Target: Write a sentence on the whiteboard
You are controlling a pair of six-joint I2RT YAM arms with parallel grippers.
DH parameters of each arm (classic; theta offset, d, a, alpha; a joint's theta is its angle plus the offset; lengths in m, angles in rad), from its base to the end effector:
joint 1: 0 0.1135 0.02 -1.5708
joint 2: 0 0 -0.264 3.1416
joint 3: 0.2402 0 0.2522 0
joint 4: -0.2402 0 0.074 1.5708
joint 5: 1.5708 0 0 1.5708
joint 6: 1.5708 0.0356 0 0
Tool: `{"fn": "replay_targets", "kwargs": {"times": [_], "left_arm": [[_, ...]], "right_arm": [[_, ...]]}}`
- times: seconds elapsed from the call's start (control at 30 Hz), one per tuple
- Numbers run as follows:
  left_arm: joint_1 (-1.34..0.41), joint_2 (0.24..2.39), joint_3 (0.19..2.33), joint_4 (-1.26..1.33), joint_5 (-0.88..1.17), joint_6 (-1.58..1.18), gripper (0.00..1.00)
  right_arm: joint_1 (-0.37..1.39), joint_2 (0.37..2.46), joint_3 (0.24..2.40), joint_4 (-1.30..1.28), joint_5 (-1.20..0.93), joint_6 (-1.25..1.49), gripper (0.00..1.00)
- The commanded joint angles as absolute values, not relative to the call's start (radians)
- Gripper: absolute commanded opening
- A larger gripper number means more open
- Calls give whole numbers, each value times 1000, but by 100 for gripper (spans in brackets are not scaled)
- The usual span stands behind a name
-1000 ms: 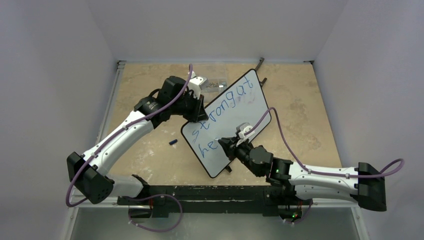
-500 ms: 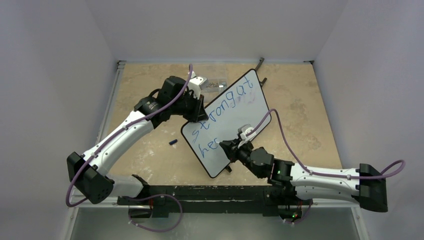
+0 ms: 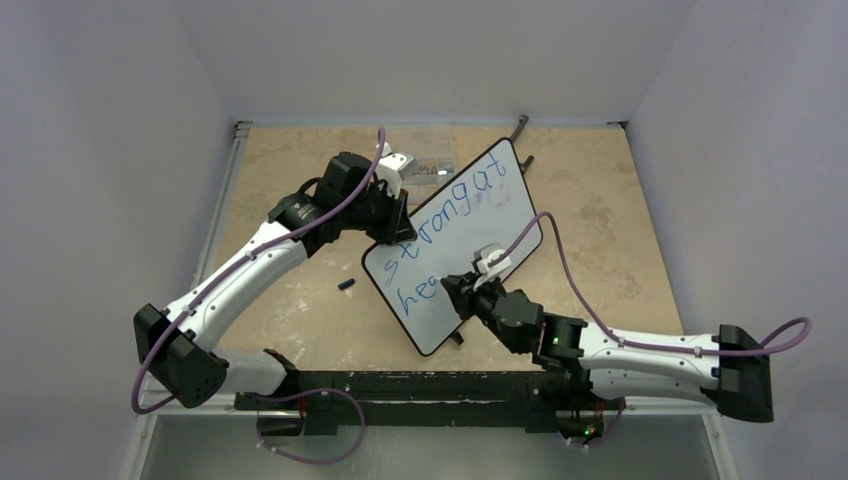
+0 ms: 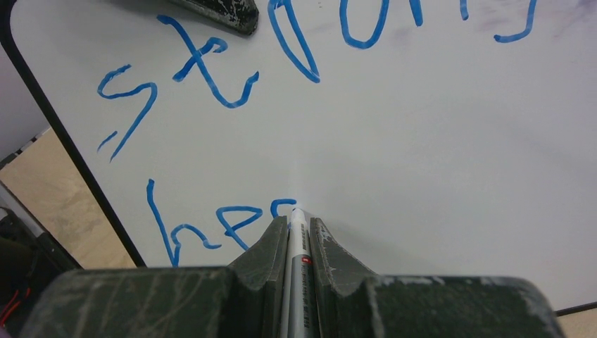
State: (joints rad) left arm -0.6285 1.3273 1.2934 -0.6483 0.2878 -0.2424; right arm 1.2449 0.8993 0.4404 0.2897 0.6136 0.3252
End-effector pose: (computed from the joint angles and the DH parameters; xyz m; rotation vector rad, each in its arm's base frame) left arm 0.2263 -0.1770 0.3532 0.6063 2.2616 -0.7760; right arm 0.0846 0.1863 0.2481 -0.3454 1.7155 0.6293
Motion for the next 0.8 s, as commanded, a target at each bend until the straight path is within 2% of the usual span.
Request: {"fn": "replay_targets", "kwargs": {"times": [0.0, 0.33, 0.77], "left_arm": [[-605, 1352, 1267, -762, 24, -78, 0], [-605, 1351, 1267, -761, 28, -78, 0], [-605, 1351, 1268, -760, 32, -80, 0]], "right_arm": [[1243, 927, 505, 297, 663, 285, 0], [1243, 952, 517, 311, 649, 290, 0], [1243, 841, 409, 204, 657, 389, 0]]}}
